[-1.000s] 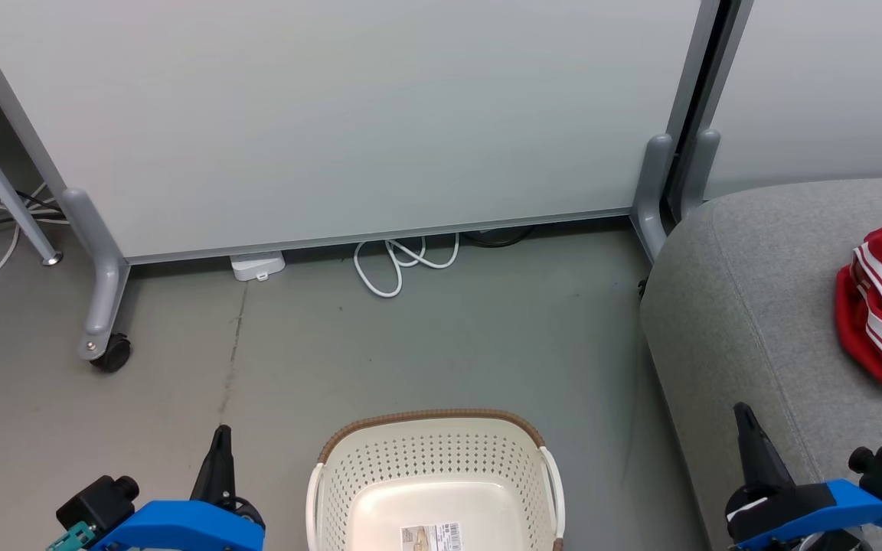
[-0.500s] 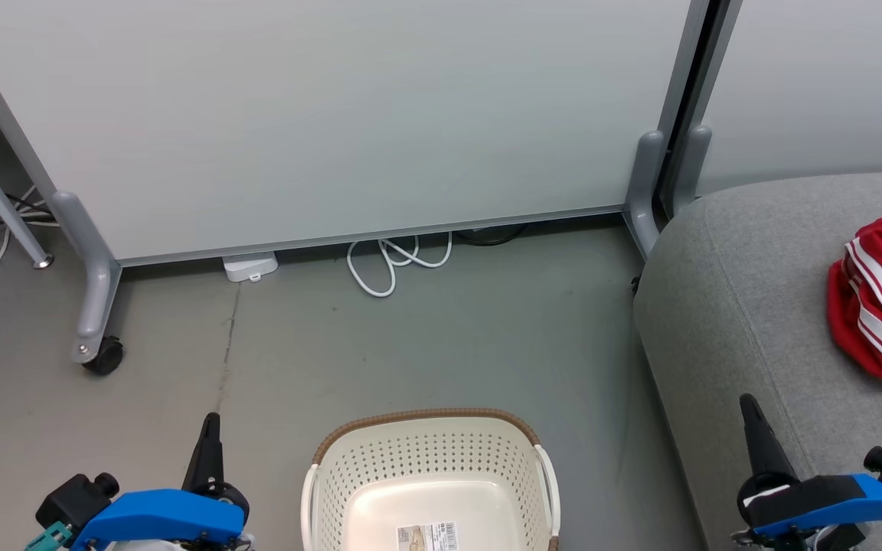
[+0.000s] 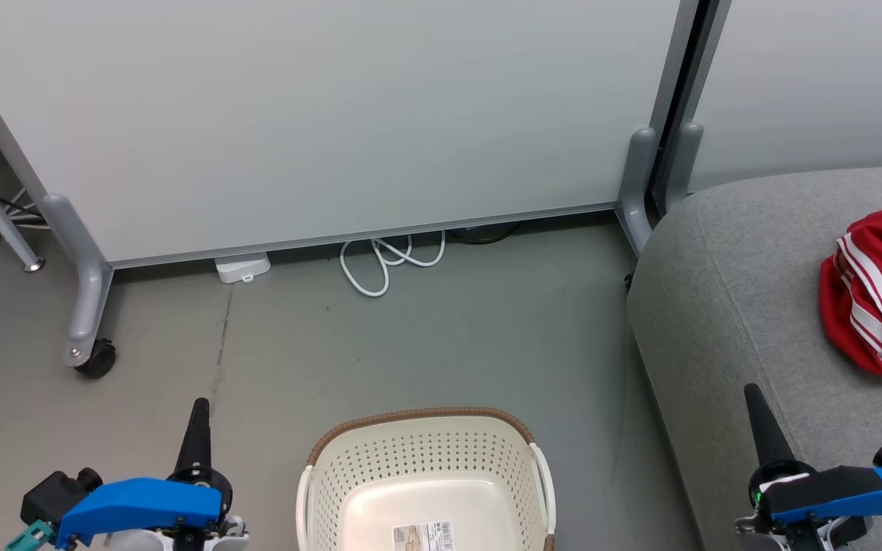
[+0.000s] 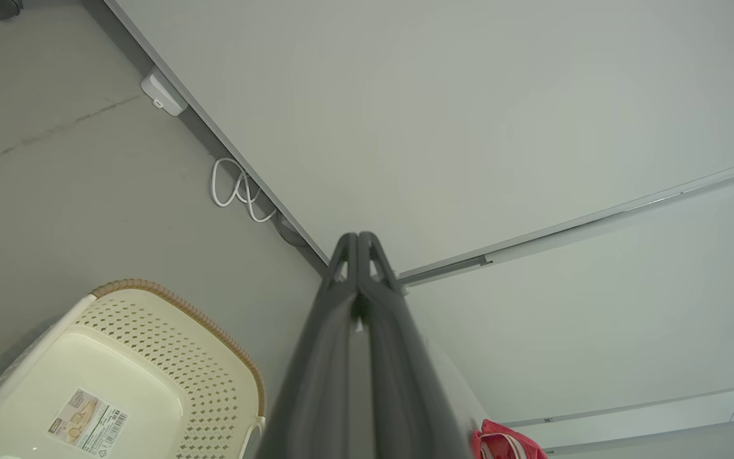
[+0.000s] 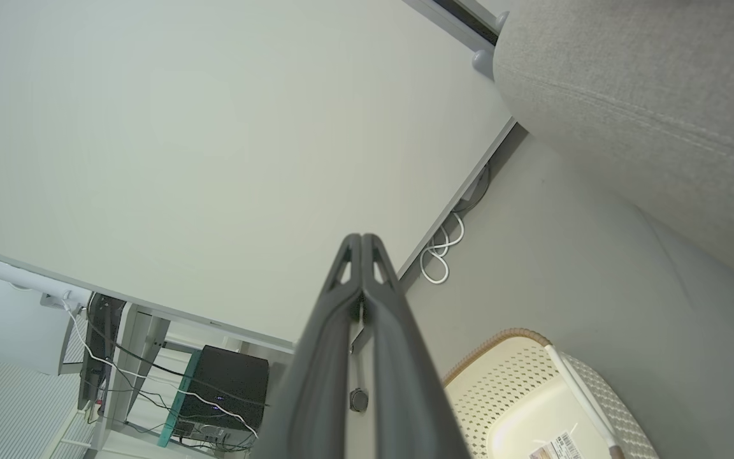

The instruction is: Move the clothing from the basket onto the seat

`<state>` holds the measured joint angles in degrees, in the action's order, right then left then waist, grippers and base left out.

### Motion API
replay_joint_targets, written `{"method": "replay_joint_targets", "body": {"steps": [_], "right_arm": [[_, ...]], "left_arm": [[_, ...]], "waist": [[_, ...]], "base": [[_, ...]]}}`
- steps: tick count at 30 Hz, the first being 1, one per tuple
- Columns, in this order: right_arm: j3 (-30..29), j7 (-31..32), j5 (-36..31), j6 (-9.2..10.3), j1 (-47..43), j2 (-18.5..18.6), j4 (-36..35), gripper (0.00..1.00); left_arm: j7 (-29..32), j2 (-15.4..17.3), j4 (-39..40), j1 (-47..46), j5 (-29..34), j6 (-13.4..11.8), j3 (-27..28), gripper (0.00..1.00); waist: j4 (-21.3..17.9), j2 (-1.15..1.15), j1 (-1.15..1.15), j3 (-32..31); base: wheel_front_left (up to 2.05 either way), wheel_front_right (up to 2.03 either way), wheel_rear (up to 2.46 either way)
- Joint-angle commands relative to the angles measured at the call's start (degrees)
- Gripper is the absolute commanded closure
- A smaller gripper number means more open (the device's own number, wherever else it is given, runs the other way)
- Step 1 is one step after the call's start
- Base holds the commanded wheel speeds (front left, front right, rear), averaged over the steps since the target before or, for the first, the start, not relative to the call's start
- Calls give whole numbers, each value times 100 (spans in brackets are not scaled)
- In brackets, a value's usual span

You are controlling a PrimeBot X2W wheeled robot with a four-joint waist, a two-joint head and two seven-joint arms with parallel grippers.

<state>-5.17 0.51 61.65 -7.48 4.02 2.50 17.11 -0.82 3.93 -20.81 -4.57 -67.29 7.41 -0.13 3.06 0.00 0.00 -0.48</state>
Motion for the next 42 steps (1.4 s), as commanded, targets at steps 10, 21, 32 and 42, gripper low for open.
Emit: {"method": "replay_joint_targets", "body": {"steps": [10, 21, 32, 42], "right_arm": [[-41, 144, 724, -2, 164, 42, -135, 100], [-67, 265, 1324, -2, 198, 46, -187, 100], [-89, 365, 1832, -2, 206, 47, -227, 100], [-112, 454, 2292, -2, 222, 50, -265, 100]], "left_arm": [[178, -14, 209, -143, -583, 9, 188, 100], [326, -35, 337, -162, -1082, 10, 312, 100], [442, -56, 441, -177, -1493, 11, 429, 100], [562, -78, 536, -180, -1870, 12, 522, 100]], "waist": [[-53, 0, 0, 11], [-108, 0, 0, 23], [-158, 0, 0, 34], [-208, 0, 0, 44]], "base": [[0, 0, 0], [0, 0, 0], [0, 0, 0], [0, 0, 0]]}}
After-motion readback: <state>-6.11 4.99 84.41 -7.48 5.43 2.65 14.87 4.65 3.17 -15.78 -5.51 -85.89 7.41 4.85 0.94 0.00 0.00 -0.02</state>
